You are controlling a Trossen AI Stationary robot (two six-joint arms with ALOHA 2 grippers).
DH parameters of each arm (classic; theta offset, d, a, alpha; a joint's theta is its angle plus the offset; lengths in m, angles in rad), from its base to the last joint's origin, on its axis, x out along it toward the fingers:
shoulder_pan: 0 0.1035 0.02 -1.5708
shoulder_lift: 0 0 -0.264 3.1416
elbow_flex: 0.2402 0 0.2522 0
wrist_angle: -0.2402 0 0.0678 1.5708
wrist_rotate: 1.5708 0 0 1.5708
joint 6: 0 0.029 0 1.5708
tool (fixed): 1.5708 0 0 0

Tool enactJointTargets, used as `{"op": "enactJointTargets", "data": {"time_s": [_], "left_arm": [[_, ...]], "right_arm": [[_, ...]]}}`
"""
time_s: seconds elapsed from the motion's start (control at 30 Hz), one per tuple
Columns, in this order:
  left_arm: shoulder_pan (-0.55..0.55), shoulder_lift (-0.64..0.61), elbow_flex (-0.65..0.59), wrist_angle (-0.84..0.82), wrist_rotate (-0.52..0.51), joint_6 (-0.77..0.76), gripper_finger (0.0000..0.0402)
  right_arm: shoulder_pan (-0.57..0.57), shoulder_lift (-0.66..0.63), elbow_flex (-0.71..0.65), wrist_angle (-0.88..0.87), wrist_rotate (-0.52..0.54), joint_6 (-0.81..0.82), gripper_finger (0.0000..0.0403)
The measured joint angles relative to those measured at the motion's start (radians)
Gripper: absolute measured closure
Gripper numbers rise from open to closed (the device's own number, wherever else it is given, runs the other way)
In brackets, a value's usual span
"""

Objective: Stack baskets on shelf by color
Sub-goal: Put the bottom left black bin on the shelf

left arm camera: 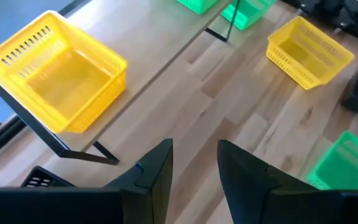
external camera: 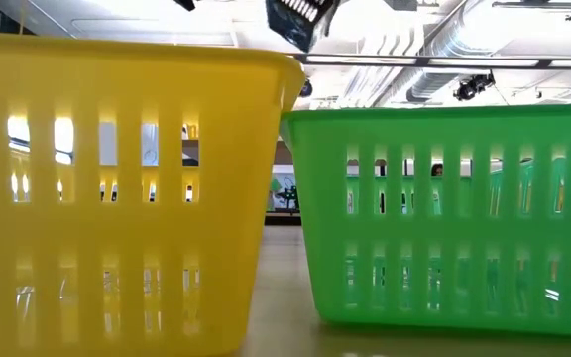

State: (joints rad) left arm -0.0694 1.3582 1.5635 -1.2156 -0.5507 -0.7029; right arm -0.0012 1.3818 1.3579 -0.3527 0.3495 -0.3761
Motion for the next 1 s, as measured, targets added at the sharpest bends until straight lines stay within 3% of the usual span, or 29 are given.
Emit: {"op": "enactJointTargets", "data": {"time_s": [0.23,0.4,1.0], "left_arm": [[0.032,0.001,0.0,-0.001,0.011,0.0,0.0284],[0.05,0.001,0.0,-0.002,0.015,-0.011,0.0284],[0.056,0.001,0.0,0.0,0.017,-0.045,0.0284]], "right_arm": [[-0.099,0.071,0.09,-0.14,0.0,0.012,0.0403],[-0.133,0.116,0.096,-0.15,-0.071,0.009,0.0403],[-0.206,0.31,0.092,-0.201,-0.076,-0.051,0.0403]]}}
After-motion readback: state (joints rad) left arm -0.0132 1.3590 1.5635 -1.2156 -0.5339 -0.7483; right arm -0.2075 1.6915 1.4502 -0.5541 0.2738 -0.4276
